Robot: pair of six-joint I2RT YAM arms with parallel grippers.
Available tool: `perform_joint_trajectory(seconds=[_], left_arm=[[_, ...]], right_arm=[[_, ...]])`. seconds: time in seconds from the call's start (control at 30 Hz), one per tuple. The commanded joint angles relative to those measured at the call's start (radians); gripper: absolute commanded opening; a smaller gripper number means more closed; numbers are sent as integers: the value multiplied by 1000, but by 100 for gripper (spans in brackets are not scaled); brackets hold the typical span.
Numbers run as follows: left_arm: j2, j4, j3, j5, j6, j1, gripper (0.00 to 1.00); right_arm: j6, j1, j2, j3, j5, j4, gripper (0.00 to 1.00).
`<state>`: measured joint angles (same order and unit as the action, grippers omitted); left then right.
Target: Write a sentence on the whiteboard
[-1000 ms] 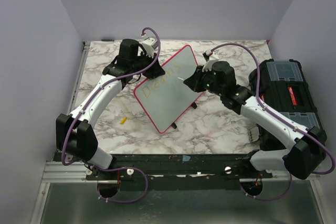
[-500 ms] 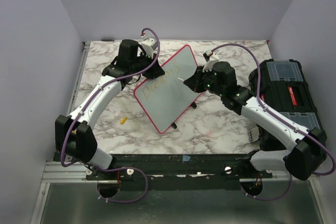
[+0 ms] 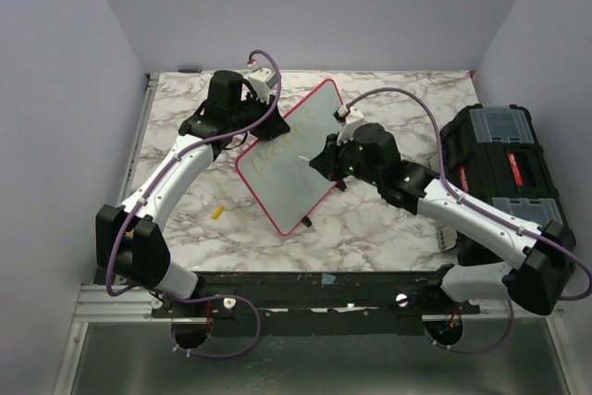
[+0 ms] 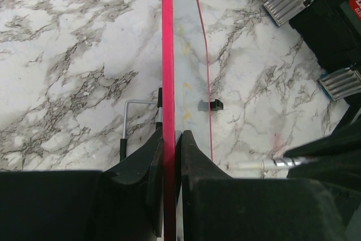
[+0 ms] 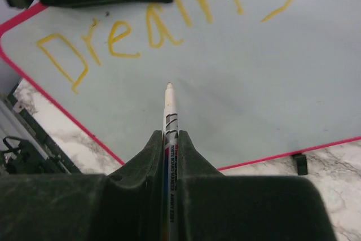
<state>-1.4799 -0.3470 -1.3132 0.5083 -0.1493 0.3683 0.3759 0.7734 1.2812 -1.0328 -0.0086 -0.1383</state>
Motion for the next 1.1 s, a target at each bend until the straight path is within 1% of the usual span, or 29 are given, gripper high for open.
perform_joint_trajectory(seconds=[0.0,0.1,0.6,0.83,1.07], left_arm=[[-15,-53,46,-68,128,15,0],[-19,-57,44,-61,131,15,0],[-22,-57,45,-60,132,14,0],[-19,-55,46,-60,132,15,0],[-18,-54,48,-60,134,15,0]], right_arm=[[-72,69,1,-4,50,-17,1],[-94,106,-2,12,16,2,1],[-100,282,49,33,44,70,1],[-94,328,92,20,69,92,1],[-88,338,125,10,96,113,1]])
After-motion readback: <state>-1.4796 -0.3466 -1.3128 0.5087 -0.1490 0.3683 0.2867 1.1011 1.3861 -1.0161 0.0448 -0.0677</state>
